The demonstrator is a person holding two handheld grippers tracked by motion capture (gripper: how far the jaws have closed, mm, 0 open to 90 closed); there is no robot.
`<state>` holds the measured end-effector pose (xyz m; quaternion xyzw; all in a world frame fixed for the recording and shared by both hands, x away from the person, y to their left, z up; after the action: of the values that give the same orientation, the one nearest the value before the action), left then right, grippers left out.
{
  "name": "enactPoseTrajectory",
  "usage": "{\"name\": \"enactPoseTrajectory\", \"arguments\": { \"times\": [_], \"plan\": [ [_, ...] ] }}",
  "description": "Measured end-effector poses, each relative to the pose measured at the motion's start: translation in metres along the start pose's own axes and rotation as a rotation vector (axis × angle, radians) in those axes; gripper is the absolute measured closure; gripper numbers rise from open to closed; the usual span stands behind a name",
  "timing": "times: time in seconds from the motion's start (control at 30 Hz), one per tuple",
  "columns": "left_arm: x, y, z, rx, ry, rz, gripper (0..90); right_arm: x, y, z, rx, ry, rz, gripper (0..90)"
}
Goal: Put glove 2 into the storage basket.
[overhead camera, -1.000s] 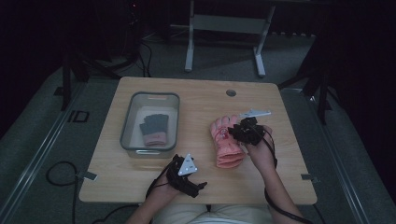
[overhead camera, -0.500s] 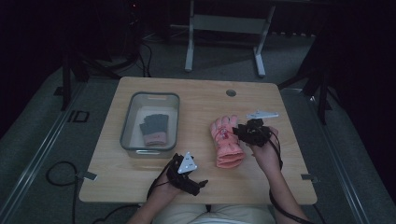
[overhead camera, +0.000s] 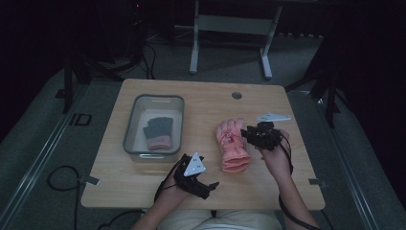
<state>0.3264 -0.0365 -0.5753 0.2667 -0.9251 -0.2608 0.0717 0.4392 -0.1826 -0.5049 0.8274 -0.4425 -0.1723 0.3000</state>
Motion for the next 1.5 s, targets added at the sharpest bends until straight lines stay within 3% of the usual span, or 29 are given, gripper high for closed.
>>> {"name": "enactPoseTrajectory", "arguments": {
  "times": [0.2,0.3,0.43,0.5,0.83,1.07,1.3,1.5],
  "plan": [
    [-0.008,-0.001,-0.012,0.023,0.044,0.001,2.2,0.002,0.001,0.0,0.0,0.002,0.001,64.6],
    [-0.01,-0.002,-0.018,0.011,0.055,-0.006,2.3,0.002,0.001,0.0,-0.002,0.006,0.002,64.7],
    [-0.014,-0.008,-0.039,-0.03,0.032,-0.027,2.4,0.004,0.002,-0.003,0.006,0.01,0.005,65.0],
    [-0.02,-0.01,-0.047,-0.055,0.021,-0.057,2.4,0.005,0.003,-0.003,0.007,0.017,0.003,65.0],
    [-0.045,-0.029,-0.079,-0.058,0.079,-0.07,3.5,0.011,0.003,-0.003,0.015,0.014,0.01,65.9],
    [-0.059,-0.045,-0.088,-0.09,0.103,-0.091,4.6,0.008,-0.003,-0.008,0.019,0.03,0.001,66.2],
    [-0.079,-0.054,-0.093,-0.13,0.145,-0.15,7.9,0.006,-0.013,-0.014,0.01,0.036,-0.002,67.4],
    [-0.088,-0.063,-0.082,-0.16,0.215,-0.135,9.9,0.004,-0.032,-0.003,-0.033,0.006,-0.009,63.0]
  ]
}}
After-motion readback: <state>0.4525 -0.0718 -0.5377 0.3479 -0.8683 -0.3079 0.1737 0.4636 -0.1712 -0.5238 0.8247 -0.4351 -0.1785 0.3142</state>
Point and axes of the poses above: each handheld gripper's, and its own axes: y roughly backward along the jaws, z roughly out of its underside, x roughly to its right, the point moved 10 cm from there along -y, roughly forward along the jaws, and after that the axes turned 2 degrees about -x, right-handed, at the moved point
